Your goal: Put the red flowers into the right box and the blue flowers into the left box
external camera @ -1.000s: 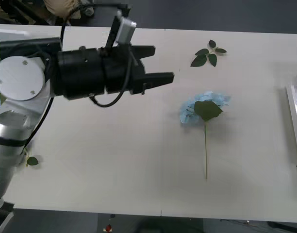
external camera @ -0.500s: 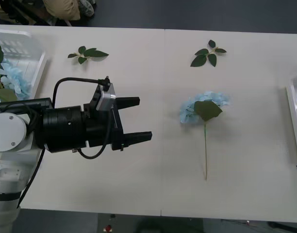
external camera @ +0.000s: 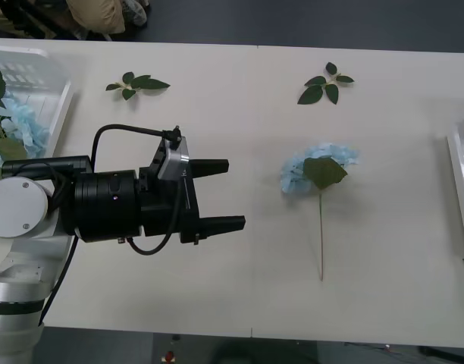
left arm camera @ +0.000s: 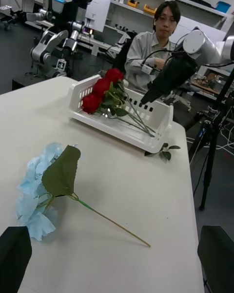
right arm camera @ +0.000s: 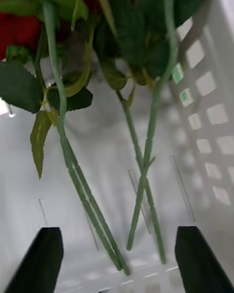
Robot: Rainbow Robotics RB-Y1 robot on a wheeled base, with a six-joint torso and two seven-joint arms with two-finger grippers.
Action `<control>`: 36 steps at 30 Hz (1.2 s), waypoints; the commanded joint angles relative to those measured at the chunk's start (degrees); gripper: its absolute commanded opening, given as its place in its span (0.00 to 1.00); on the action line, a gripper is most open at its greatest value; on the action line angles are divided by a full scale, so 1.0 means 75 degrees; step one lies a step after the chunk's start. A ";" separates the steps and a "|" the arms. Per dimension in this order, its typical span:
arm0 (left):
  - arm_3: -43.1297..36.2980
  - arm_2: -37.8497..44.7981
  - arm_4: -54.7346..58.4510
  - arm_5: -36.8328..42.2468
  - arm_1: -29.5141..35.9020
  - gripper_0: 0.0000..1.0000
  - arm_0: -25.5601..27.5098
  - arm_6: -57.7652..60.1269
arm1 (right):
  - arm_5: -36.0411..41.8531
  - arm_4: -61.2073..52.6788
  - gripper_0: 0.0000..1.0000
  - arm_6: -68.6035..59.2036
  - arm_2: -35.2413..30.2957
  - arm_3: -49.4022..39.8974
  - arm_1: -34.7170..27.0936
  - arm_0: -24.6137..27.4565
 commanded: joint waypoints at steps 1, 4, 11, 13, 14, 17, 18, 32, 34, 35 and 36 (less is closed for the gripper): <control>-0.0264 -0.0034 0.0104 0.0021 -0.0034 1.00 -0.0006 -0.0304 | 0.0080 -0.0273 0.98 0.0856 0.0160 -0.0289 -0.0239 0.0073; -0.0264 -0.0034 0.0104 0.0021 -0.0034 1.00 -0.0006 -0.0304 | 0.0350 -0.0448 0.98 0.1536 0.0171 -0.0757 -0.0227 0.0155; -0.0264 -0.0034 0.0104 0.0021 -0.0034 1.00 -0.0006 -0.0304 | 0.1100 -0.1234 0.98 0.1079 0.0171 -0.2738 -0.0028 0.0706; -0.0264 -0.0034 0.0104 0.0021 -0.0034 1.00 -0.0006 -0.0304 | 0.1076 -0.1163 0.98 0.0563 0.0171 -0.3453 0.0113 0.0905; -0.0264 -0.0034 0.0104 0.0021 -0.0034 1.00 -0.0006 -0.0304 | 0.1076 -0.1081 0.98 0.0282 0.0183 -0.3757 0.0160 0.0975; -0.0264 -0.0034 0.0104 0.0021 -0.0034 1.00 -0.0006 -0.0304 | 0.1076 -0.0613 0.98 -0.0468 0.0370 -0.4777 0.0394 0.1045; -0.0264 -0.0034 0.0104 0.0021 -0.0034 1.00 -0.0006 -0.0304 | 0.1076 -0.0413 0.98 -0.0785 0.0464 -0.5129 0.0488 0.1045; -0.0264 -0.0034 0.0104 0.0021 -0.0034 1.00 -0.0006 -0.0304 | 0.0947 0.2247 0.98 -0.3445 0.3253 -0.6324 0.1261 -0.0994; -0.0264 -0.0034 0.0104 0.0021 -0.0034 1.00 -0.0006 -0.0304 | 0.0912 0.2563 0.98 -0.3538 0.3652 -0.6125 0.1484 -0.1404; -0.0264 -0.0034 0.0104 0.0021 -0.0034 1.00 -0.0006 -0.0304 | 0.0900 0.2751 0.98 -0.3550 0.3863 -0.5961 0.1648 -0.1662; -0.0264 -0.0034 0.0104 0.0021 -0.0034 1.00 -0.0006 -0.0304 | 0.0900 0.2880 0.98 -0.3550 0.4015 -0.5832 0.1777 -0.1837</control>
